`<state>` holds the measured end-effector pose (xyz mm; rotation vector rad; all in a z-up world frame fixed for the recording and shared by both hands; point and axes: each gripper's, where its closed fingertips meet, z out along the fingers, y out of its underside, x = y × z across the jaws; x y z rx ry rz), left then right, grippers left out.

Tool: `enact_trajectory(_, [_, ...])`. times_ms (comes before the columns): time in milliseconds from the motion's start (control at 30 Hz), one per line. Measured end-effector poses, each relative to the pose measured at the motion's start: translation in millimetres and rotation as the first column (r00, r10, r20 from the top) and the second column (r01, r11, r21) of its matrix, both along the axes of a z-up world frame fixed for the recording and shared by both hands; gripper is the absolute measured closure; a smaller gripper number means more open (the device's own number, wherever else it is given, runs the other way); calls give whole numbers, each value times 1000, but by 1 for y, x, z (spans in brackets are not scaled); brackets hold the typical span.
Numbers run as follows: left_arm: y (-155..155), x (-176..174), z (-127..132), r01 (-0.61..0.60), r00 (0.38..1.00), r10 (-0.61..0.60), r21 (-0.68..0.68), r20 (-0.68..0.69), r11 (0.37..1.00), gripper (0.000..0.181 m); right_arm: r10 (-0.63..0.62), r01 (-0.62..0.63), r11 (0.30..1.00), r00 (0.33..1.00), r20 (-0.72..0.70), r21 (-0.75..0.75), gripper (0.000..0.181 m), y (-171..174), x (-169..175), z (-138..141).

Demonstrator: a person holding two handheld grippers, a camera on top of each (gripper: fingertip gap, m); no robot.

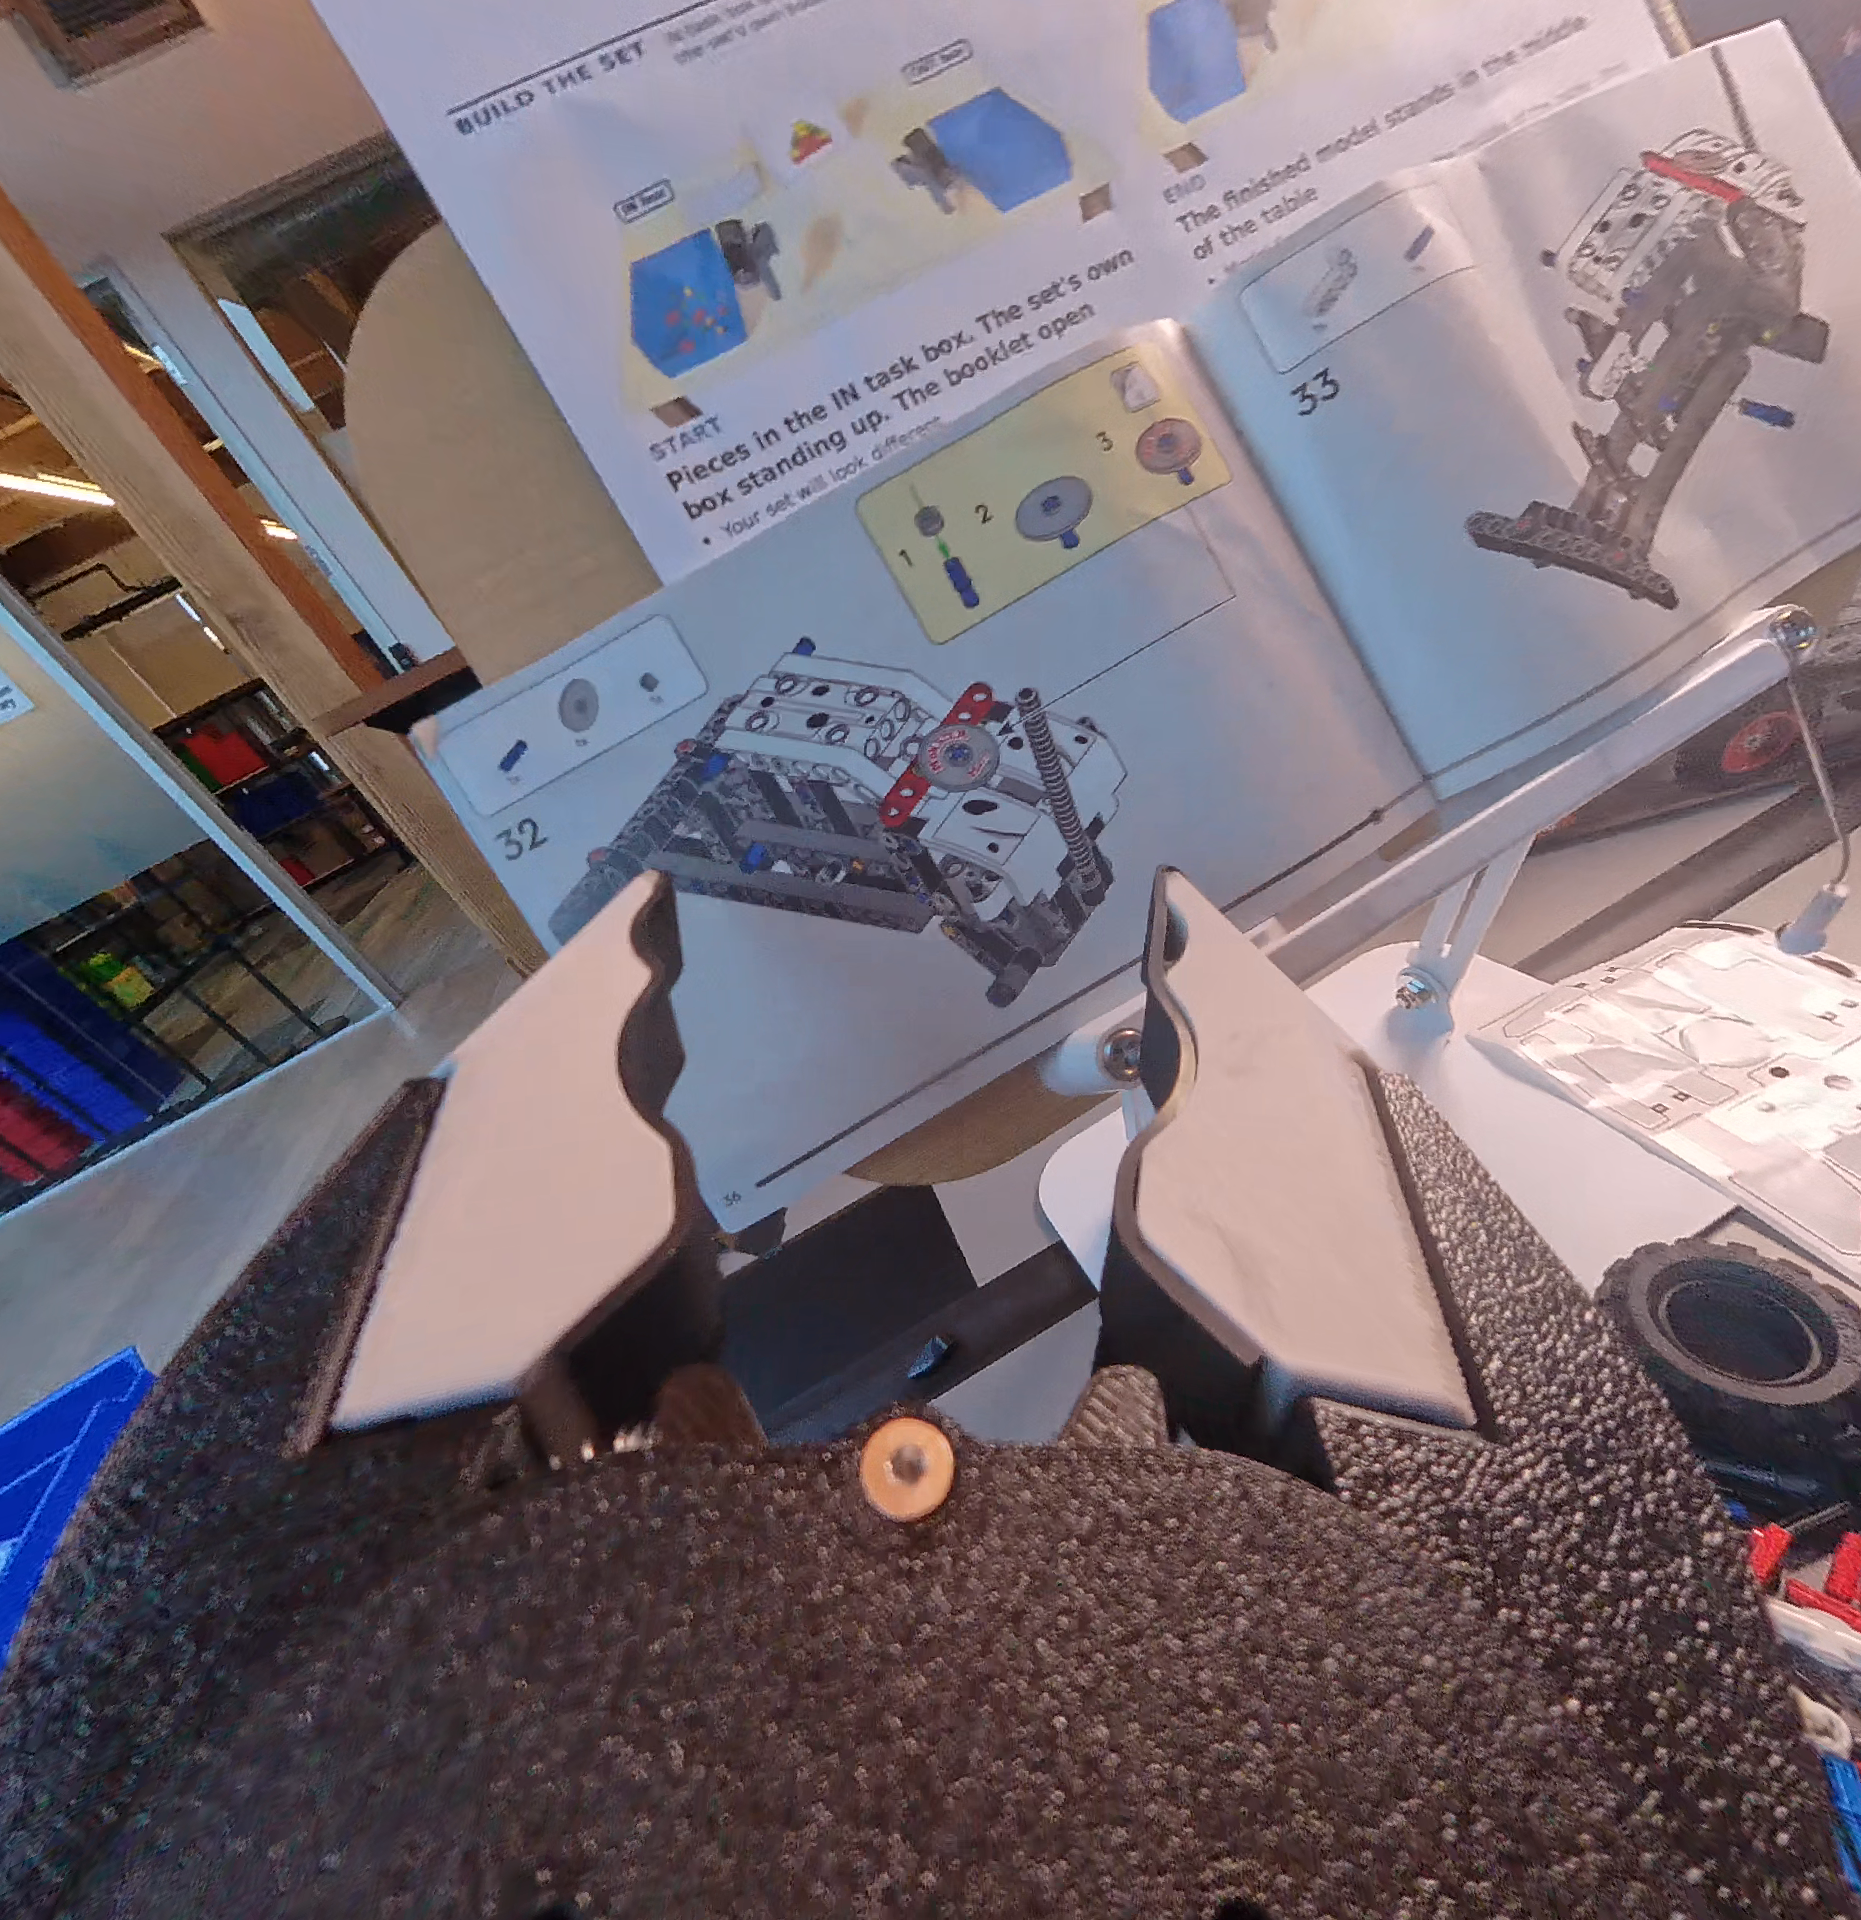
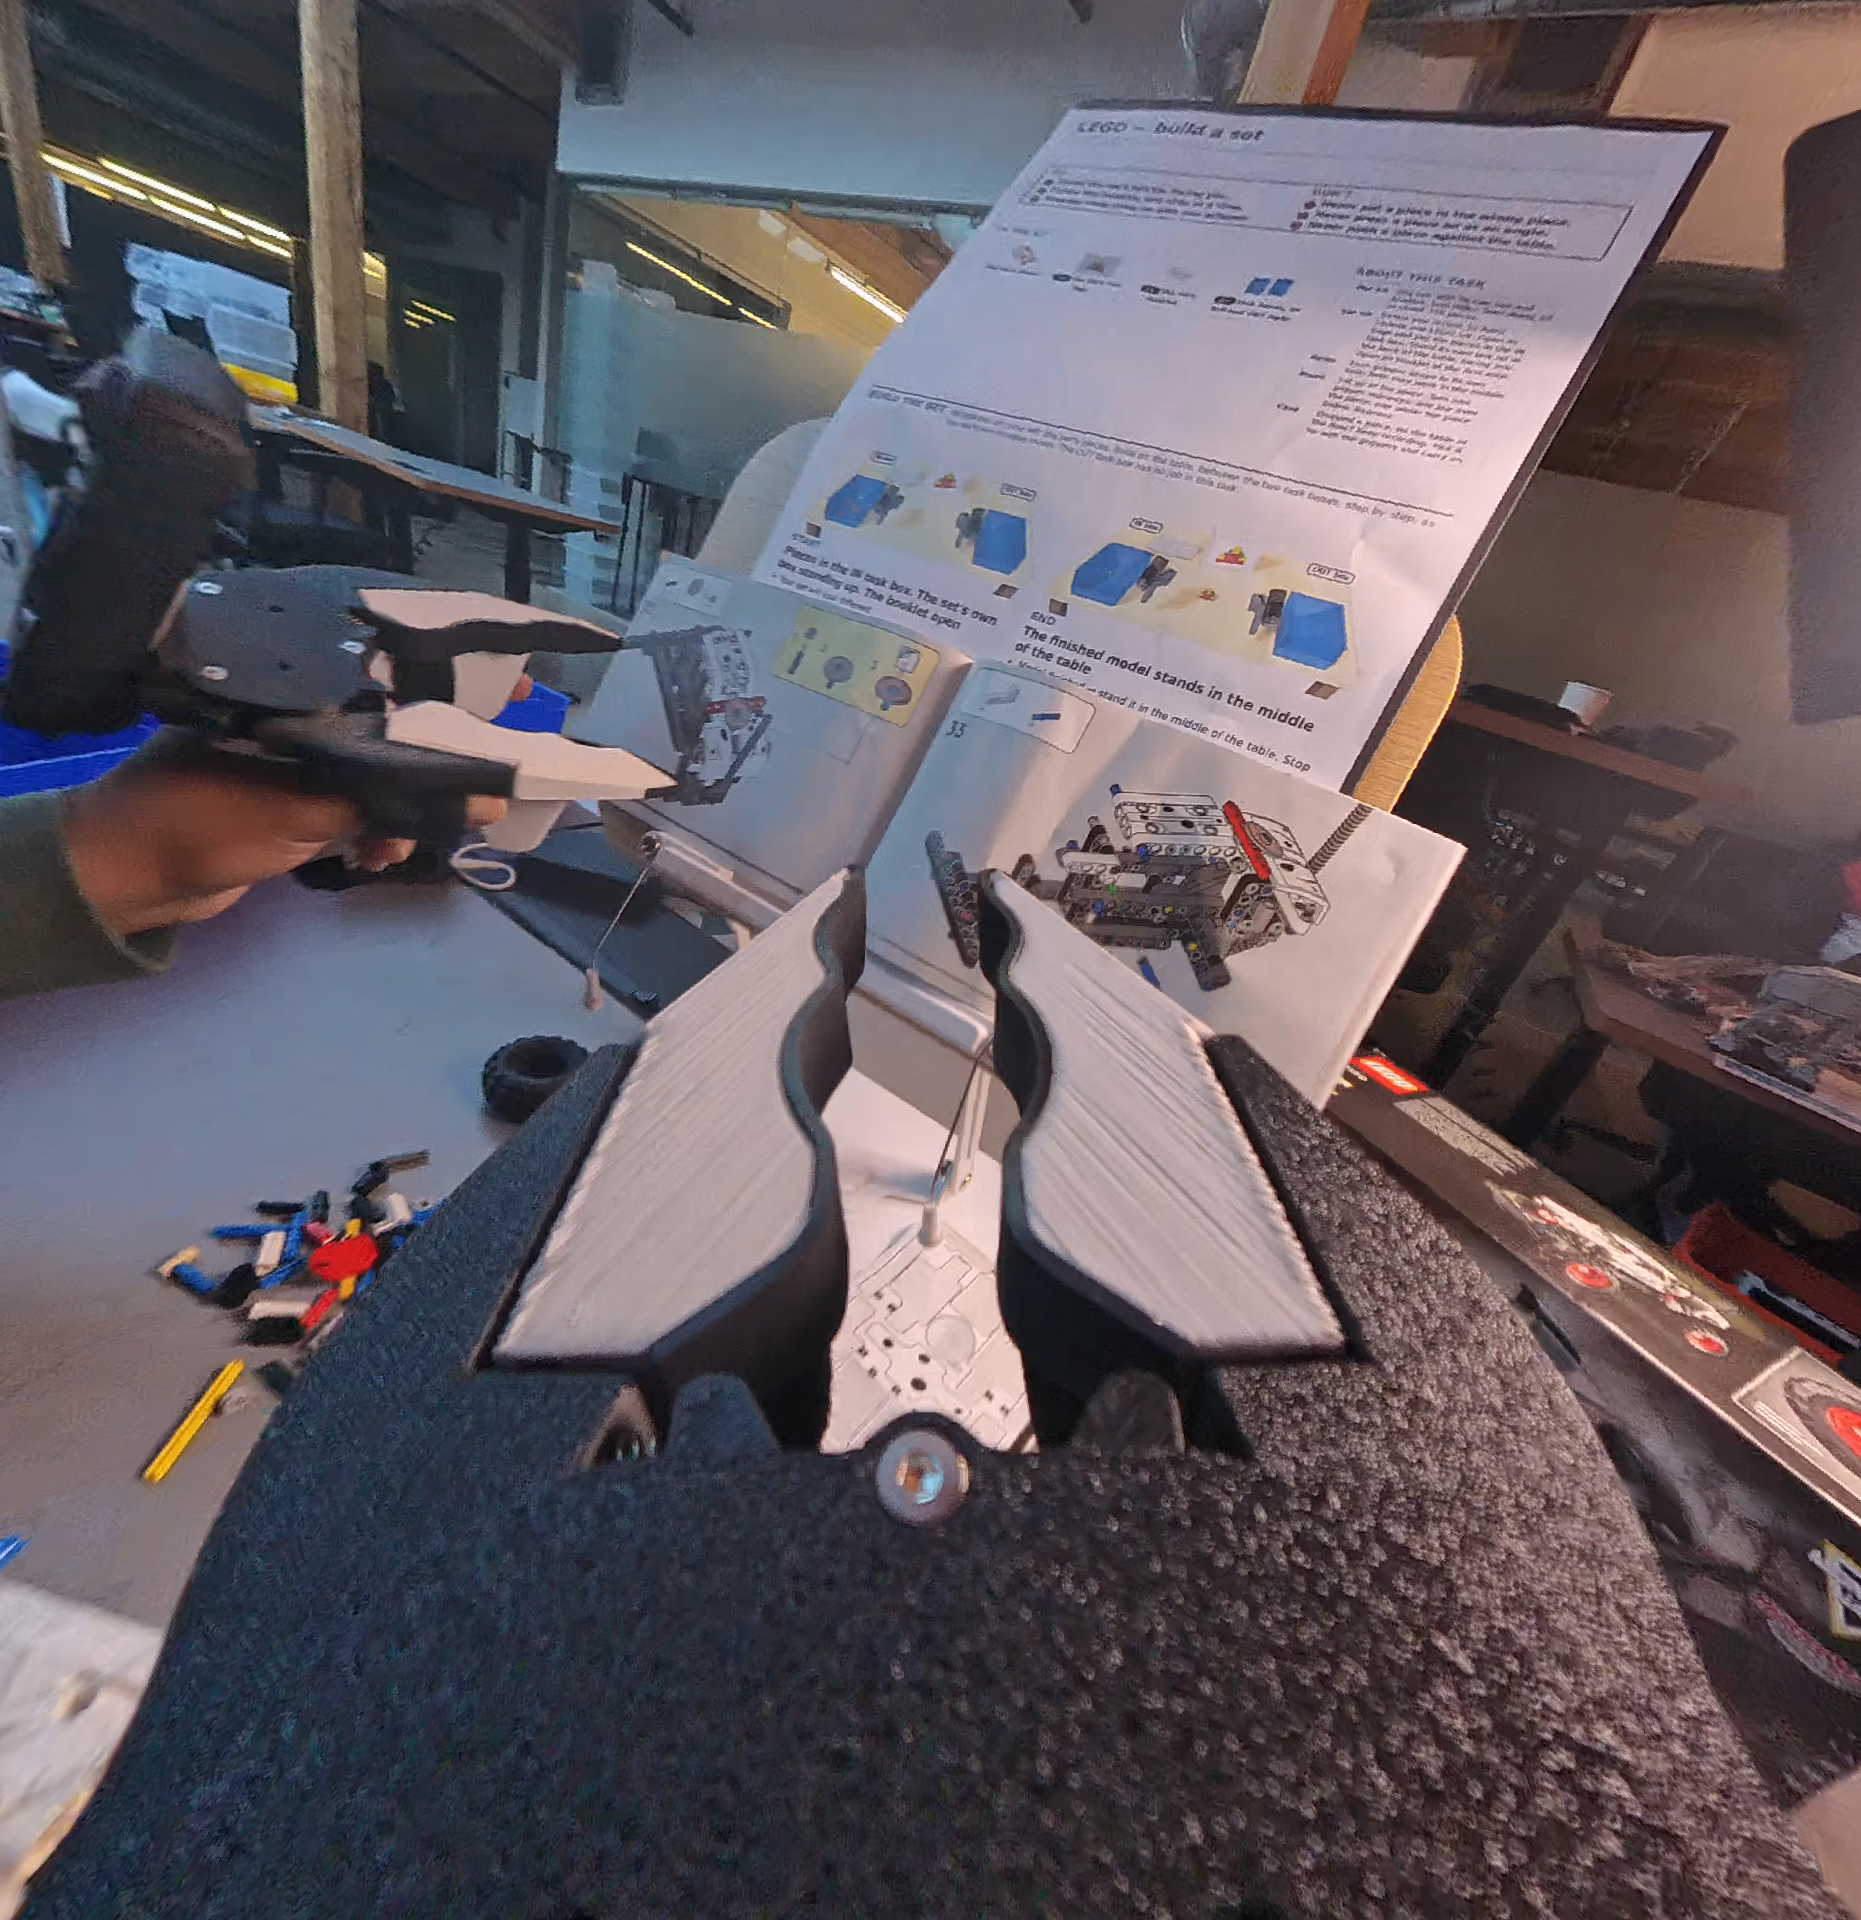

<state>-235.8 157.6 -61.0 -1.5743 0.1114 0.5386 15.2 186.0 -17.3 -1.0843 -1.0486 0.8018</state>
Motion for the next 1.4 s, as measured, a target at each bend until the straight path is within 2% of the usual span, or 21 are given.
enact_trajectory(200, [13, -10, -20, -40, 999, 38, -56, -36, 998, 90, -6, 8, 999, 999, 44, -40, 161, -31, 40, -25])
enact_trajectory(400, [19, -2, -27, -51, 997, 47, -56, -62, 997, 118, -32, 34, 997, 999, 34, -72, 162, -44, 57, -45])
enact_trajectory(567, [23, 2, -29, -65, 996, 61, -76, -61, 995, 138, -24, 27, 995, 999, 32, -95, 162, -46, 57, -51])
enact_trajectory(633, [23, 2, -29, -65, 997, 62, -74, -52, 995, 141, -17, 20, 995, 999, 36, -101, 162, -49, 57, -53])
enact_trajectory(733, [19, 5, -13, -60, 998, 60, -16, -16, 998, 144, -3, 7, 994, 999, 34, -112, 162, -54, 57, -56])
enact_trajectory(867, [15, 20, 30, 8, 1000, -10, 109, 19, 994, 144, 1, 3, 992, 999, 37, -124, 162, -58, 59, -60])
enact_trajectory(967, [24, 31, 49, 73, 996, -81, 137, 49, 988, 156, 8, -3, 990, 999, 34, -142, 163, -60, 60, -63])
enact_trajectory(1067, [40, 33, 50, 105, 987, -117, 114, 106, 988, 181, 9, -3, 989, 999, 38, -148, 163, -61, 60, -66])
enact_trajectory(1233, [61, 32, 45, 118, 969, -133, 83, 208, 990, 181, 10, -4, 989, 999, 41, -150, 163, -63, 61, -66])
enact_trajectory(1400, [54, 16, 43, 52, 969, -68, 74, 237, 996, 181, 6, 1, 990, 999, 47, -140, 164, -64, 63, -67])
